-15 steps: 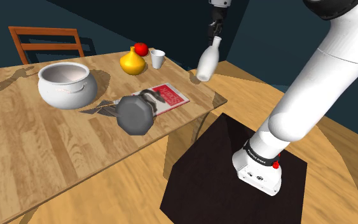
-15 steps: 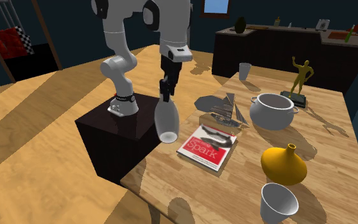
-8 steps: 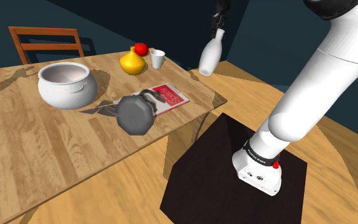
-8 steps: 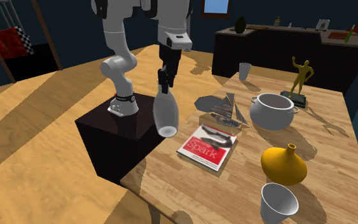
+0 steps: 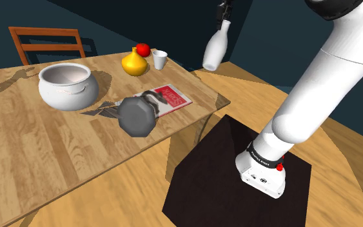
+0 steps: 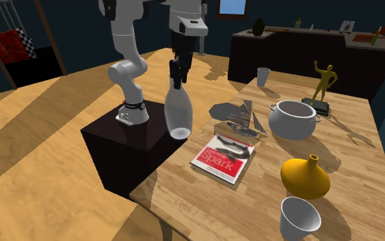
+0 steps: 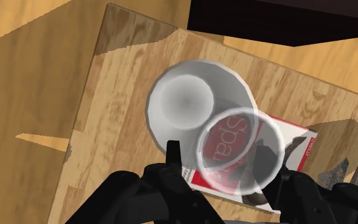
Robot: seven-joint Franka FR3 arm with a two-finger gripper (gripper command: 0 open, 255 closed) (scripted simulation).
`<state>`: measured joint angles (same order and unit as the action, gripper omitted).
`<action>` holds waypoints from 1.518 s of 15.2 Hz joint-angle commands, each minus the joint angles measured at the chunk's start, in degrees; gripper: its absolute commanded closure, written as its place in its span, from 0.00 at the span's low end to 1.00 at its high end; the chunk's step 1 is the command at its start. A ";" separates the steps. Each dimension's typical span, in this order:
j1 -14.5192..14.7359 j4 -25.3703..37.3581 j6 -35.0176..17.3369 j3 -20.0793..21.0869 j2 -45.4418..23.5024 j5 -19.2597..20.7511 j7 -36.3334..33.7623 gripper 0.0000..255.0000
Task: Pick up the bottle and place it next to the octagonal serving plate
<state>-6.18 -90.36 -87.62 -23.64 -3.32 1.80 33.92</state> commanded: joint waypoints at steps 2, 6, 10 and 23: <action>-0.08 2.87 2.44 -0.06 -0.46 -0.17 0.21 1.00; -0.32 7.26 5.85 -0.20 -1.51 -0.56 0.64 1.00; -0.67 12.14 9.43 -0.40 -2.91 -1.09 1.17 1.00; 6.20 6.14 11.80 5.23 5.55 0.90 -10.98 1.00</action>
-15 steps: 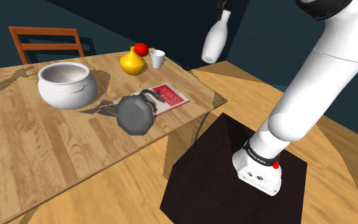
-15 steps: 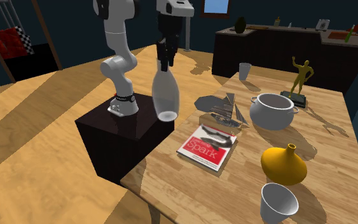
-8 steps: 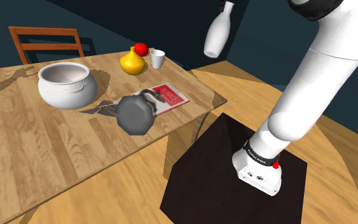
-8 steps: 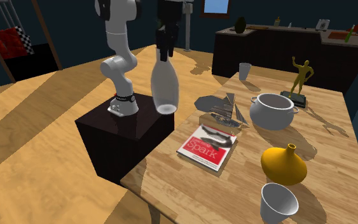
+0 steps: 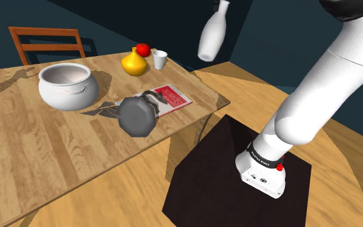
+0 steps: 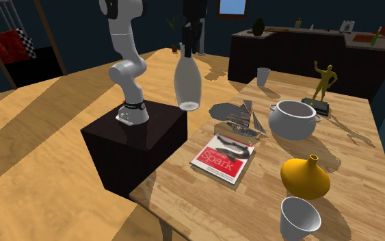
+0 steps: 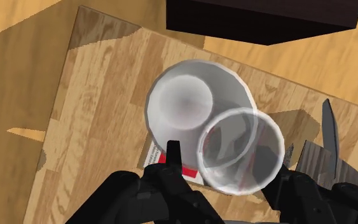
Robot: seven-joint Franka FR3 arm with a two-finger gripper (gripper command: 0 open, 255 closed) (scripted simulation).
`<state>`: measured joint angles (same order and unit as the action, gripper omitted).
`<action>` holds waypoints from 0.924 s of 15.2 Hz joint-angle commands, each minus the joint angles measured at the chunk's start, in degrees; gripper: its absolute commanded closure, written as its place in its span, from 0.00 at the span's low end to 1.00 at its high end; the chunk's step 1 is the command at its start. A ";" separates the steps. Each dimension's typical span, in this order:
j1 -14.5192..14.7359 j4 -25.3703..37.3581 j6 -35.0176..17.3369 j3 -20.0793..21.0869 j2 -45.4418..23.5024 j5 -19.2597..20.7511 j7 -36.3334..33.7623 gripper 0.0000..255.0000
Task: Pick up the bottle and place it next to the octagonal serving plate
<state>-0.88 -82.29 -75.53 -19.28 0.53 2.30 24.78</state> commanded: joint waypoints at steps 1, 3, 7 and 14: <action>1.65 -2.97 -0.38 1.69 2.64 0.48 -3.41 1.00; 3.02 -4.79 -0.51 3.37 4.28 0.49 -6.53 1.00; 5.62 -7.48 -0.64 6.74 6.72 0.05 -12.65 1.00; 9.88 -9.40 -0.71 12.60 8.42 -1.69 -23.04 1.00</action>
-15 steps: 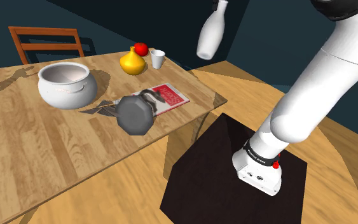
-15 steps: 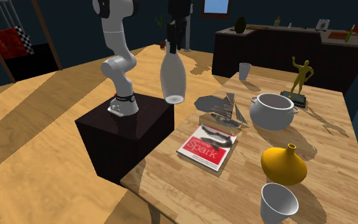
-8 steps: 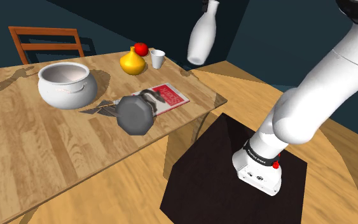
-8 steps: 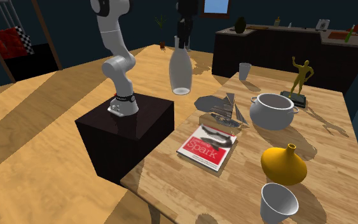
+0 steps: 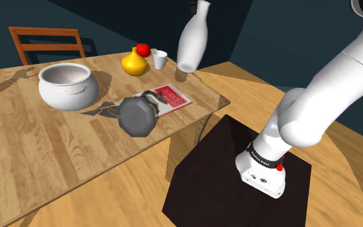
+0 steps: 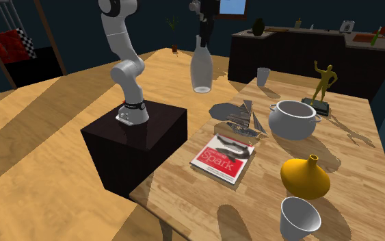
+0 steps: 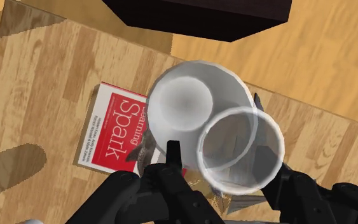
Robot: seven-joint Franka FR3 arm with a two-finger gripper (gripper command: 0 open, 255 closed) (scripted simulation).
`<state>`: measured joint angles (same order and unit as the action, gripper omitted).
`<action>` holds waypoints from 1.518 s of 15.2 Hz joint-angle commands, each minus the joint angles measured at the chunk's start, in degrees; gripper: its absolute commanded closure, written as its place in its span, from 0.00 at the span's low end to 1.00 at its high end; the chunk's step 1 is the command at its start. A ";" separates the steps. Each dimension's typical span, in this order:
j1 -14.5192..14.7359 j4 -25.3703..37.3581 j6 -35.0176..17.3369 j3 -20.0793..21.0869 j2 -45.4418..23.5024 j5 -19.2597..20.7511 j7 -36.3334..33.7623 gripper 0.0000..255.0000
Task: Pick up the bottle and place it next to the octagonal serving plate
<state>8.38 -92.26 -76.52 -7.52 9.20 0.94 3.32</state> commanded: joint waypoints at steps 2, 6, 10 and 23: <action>1.79 0.65 0.27 2.50 -0.34 -0.93 -4.49 1.00; 2.79 -1.39 -1.42 3.91 0.04 -1.41 -6.96 1.00; 2.79 -5.78 -4.71 3.94 1.14 -1.34 -6.96 1.00; 2.75 -18.03 -14.97 3.95 3.13 -1.22 -6.91 1.00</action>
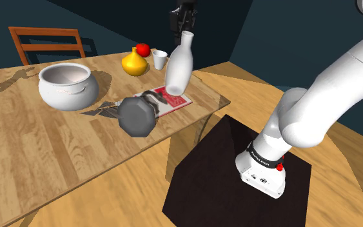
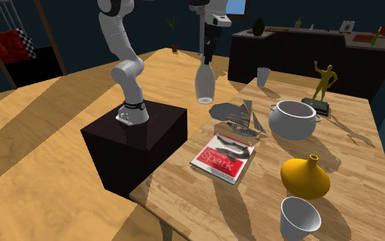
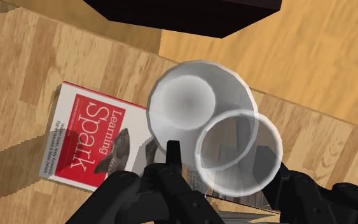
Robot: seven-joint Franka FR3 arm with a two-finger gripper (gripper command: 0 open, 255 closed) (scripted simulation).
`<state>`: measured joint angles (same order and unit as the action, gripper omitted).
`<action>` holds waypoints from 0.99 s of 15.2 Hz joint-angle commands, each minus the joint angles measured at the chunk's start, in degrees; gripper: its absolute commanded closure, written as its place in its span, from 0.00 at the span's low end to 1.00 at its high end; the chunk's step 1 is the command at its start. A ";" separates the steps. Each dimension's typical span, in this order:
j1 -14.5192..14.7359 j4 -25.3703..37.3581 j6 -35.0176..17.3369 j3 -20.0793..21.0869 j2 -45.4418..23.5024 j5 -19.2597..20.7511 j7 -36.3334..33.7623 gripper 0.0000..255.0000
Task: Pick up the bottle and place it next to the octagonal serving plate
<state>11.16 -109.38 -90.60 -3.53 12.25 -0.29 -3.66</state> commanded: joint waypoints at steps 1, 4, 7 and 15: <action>-0.03 -1.75 -1.66 -0.04 0.14 0.02 0.08 1.00; -0.04 -4.17 -3.98 -0.05 0.25 0.03 0.10 1.00; -0.05 -6.48 -6.29 -0.06 0.25 0.03 0.14 1.00; -0.07 -12.08 -12.45 -0.11 -0.32 0.01 0.24 1.00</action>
<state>11.09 -120.77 -102.31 -3.64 11.93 -0.28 -3.41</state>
